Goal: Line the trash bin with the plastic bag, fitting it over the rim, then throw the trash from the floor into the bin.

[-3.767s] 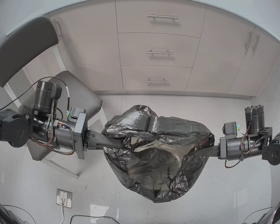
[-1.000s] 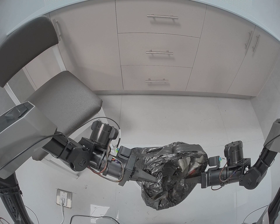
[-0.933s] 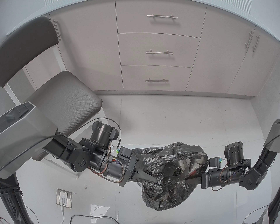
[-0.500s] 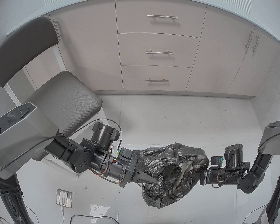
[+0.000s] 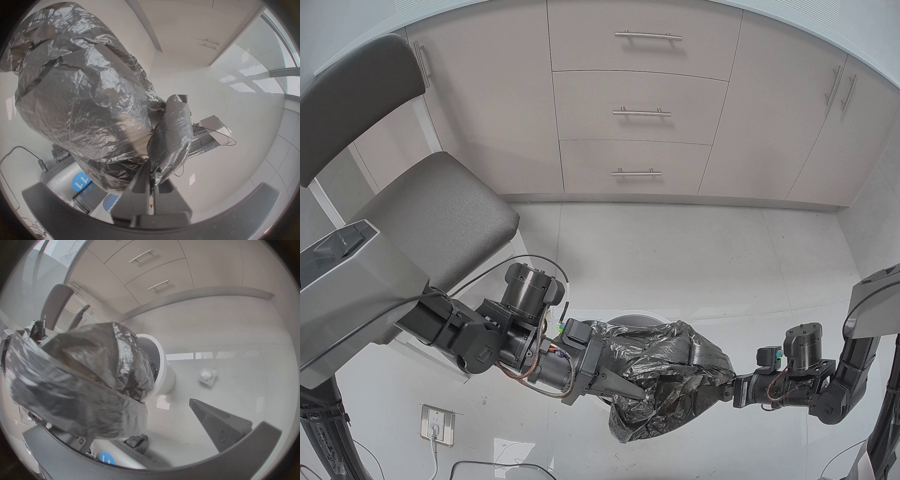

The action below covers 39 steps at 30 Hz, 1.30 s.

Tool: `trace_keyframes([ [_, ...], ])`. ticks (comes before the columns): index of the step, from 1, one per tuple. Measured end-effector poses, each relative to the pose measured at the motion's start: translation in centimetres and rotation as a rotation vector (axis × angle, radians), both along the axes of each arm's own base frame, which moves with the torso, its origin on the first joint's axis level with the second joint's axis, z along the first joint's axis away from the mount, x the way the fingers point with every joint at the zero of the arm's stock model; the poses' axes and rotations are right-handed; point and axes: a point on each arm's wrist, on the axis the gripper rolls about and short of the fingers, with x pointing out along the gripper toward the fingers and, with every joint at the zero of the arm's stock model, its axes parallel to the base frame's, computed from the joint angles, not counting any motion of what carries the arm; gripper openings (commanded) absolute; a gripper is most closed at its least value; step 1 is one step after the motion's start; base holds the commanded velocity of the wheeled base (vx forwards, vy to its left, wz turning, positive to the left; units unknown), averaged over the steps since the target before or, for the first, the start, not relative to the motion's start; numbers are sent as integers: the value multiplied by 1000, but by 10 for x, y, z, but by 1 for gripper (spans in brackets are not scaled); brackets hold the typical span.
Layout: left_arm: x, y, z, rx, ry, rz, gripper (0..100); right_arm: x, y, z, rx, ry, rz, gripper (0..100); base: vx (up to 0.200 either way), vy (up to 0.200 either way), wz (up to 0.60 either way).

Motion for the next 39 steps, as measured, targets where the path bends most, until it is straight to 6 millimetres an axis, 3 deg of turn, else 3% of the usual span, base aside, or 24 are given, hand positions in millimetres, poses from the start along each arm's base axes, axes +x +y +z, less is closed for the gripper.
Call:
trace_keyframes([
  [10, 2, -2, 0, 16, -19, 18, 0, -20, 6, 53, 3, -176, 79, 100, 0, 0, 0],
  [17, 5, -5, -1, 23, -37, 33, 0, -41, 23, 78, -67, -125, 144, 100, 0, 0, 0],
  [28, 8, -6, -3, 27, -43, 45, 0, -34, 67, 145, -170, -332, 214, 100, 0, 0, 0],
  [33, 8, -5, -3, 29, -42, 48, 0, -36, 90, 153, -238, -369, 247, 100, 0, 0, 0],
  [39, 9, -5, -3, 30, -40, 50, 0, -37, 107, 144, -316, -374, 267, 100, 0, 0, 0],
])
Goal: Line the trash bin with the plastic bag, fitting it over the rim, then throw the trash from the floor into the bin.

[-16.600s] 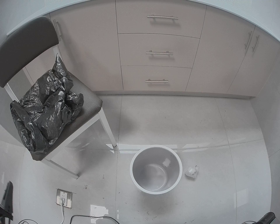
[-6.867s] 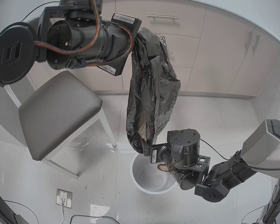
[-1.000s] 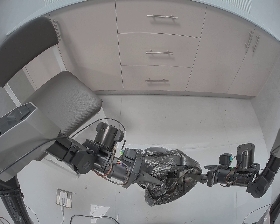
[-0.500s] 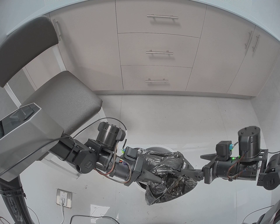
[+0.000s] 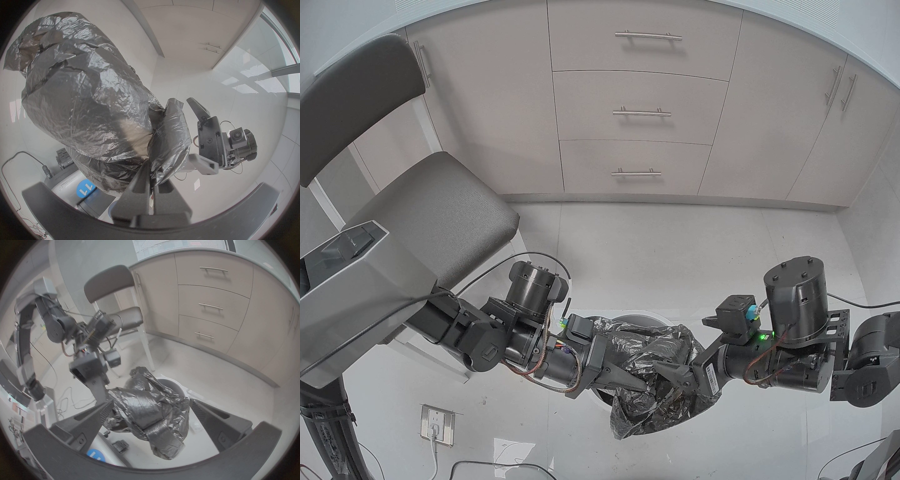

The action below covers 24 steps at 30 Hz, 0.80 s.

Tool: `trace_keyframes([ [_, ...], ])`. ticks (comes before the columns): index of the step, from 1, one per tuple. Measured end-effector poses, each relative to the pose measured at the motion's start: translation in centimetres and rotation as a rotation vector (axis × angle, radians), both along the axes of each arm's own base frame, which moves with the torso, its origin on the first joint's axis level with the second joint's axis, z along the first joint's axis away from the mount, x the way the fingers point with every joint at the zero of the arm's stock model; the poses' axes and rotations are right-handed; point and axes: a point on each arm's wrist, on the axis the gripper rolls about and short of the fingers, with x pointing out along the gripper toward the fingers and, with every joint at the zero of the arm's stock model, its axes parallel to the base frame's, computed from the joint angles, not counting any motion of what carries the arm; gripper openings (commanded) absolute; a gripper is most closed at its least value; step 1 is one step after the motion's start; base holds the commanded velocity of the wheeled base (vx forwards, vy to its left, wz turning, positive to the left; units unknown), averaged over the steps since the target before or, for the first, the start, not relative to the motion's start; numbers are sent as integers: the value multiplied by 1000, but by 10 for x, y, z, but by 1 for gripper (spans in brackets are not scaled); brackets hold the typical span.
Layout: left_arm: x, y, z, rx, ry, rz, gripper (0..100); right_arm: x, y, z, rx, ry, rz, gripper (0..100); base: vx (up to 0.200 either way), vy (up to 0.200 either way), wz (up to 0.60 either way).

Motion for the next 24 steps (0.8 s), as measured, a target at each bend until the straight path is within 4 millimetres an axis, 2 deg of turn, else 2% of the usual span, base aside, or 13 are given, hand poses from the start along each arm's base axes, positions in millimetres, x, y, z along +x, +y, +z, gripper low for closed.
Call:
trace_keyframes([
  [7, 0, 0, 0, 0, 0, 1, 0, 1, 3, -12, -116, -31, -79, 100, 0, 0, 0],
  [13, 0, 0, 0, 0, 0, 1, 0, -1, 6, -16, -129, -25, -67, 100, 0, 0, 0],
  [24, 0, 1, 0, 0, 0, 2, 0, -26, 11, -15, -155, -23, -11, 100, 0, 0, 0],
])
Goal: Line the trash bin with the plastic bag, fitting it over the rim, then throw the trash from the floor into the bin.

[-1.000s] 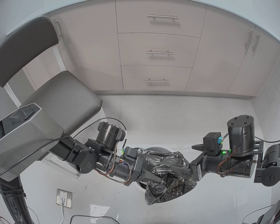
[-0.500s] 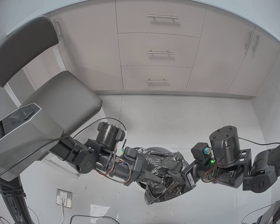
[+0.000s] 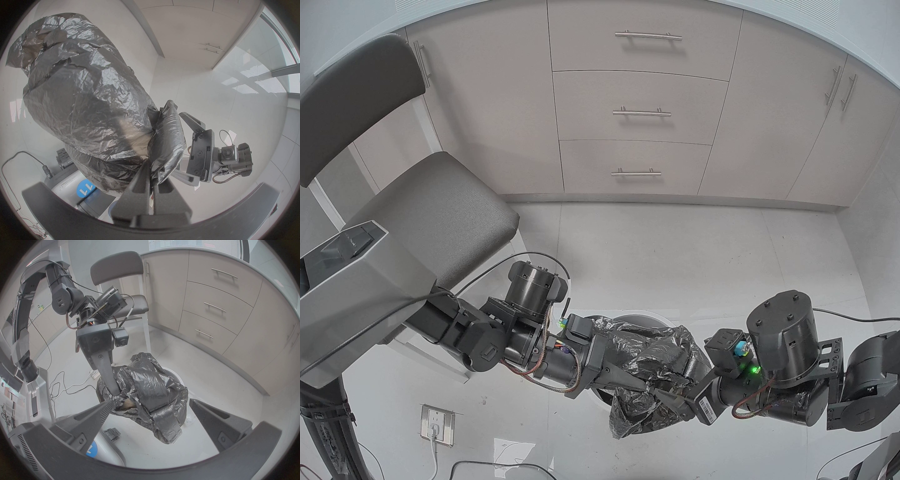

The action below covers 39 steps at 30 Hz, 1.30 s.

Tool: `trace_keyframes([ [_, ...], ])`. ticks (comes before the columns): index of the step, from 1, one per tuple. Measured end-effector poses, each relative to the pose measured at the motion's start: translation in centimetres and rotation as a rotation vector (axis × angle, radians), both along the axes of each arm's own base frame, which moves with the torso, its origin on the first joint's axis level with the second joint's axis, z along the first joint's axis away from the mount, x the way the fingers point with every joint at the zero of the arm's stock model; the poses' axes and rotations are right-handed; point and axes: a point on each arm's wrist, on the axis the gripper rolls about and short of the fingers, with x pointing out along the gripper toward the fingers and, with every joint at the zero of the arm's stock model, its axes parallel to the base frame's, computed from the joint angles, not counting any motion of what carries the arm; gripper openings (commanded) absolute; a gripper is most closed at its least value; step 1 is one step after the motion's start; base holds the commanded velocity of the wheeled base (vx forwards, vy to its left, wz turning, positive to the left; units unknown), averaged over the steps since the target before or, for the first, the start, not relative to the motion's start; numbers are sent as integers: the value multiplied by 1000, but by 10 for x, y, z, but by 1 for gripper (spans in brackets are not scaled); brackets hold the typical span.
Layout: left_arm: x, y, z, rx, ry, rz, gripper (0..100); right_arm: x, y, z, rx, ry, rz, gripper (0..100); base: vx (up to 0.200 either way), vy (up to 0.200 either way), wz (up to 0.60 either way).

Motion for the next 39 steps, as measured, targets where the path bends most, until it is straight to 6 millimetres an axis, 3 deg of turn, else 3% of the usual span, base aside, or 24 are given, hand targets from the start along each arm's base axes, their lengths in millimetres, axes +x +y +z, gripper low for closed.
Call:
trace_keyframes([
  [13, 0, 0, 0, -1, -1, 1, 0, 17, 1, -19, -41, 34, -55, 100, 0, 0, 0],
  [23, 0, 1, 1, 0, -1, 1, 0, 36, 15, -10, -54, -54, -56, 100, 0, 0, 0],
  [39, 0, 1, 1, 0, 1, 1, 0, 39, 8, -17, -80, -37, -83, 100, 0, 0, 0],
])
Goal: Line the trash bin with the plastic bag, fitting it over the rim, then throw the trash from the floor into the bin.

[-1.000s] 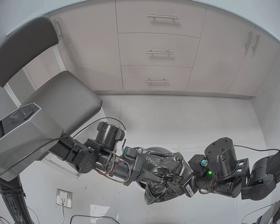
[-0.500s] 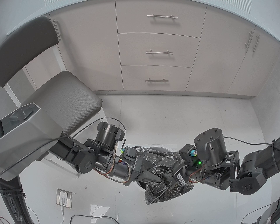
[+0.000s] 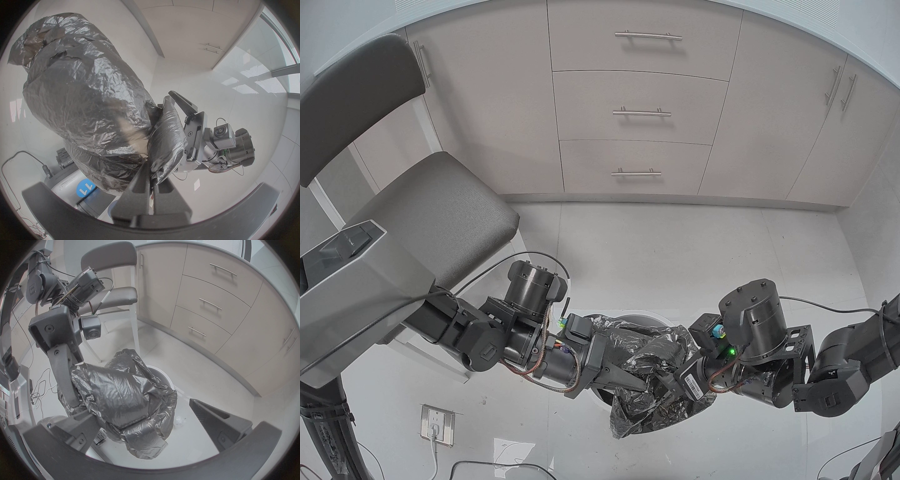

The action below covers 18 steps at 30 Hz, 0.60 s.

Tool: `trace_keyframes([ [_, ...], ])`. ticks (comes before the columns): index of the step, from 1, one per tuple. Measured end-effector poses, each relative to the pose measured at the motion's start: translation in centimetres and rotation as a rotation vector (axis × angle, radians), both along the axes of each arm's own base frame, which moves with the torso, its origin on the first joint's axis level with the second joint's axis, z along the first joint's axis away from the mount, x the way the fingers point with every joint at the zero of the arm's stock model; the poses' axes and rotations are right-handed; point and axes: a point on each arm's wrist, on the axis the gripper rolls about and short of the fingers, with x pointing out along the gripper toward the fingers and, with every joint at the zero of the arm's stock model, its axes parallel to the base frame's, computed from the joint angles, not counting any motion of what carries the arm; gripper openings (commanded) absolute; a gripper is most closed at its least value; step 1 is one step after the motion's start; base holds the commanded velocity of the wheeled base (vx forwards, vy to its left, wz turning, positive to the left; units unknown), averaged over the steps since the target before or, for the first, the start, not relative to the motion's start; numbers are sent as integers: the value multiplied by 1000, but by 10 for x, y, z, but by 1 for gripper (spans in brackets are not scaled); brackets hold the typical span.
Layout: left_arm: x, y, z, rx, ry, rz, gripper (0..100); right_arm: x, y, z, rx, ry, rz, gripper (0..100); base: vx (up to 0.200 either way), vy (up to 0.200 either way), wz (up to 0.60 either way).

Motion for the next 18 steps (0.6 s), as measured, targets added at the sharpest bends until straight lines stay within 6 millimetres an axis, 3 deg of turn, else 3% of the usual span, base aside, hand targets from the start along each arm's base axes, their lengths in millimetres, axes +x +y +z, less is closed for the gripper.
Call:
trace_keyframes([
  [6, 0, 0, 0, 0, -1, 0, 0, 4, -3, 1, 4, -4, -17, 100, 0, 0, 0],
  [7, 0, 0, 0, 0, -1, 0, 0, 5, -4, 1, 5, -5, -19, 0, 0, 0, 0],
  [18, 1, -1, 1, 7, 40, 19, 0, 10, -7, 3, 16, -13, -40, 0, 0, 0, 0],
])
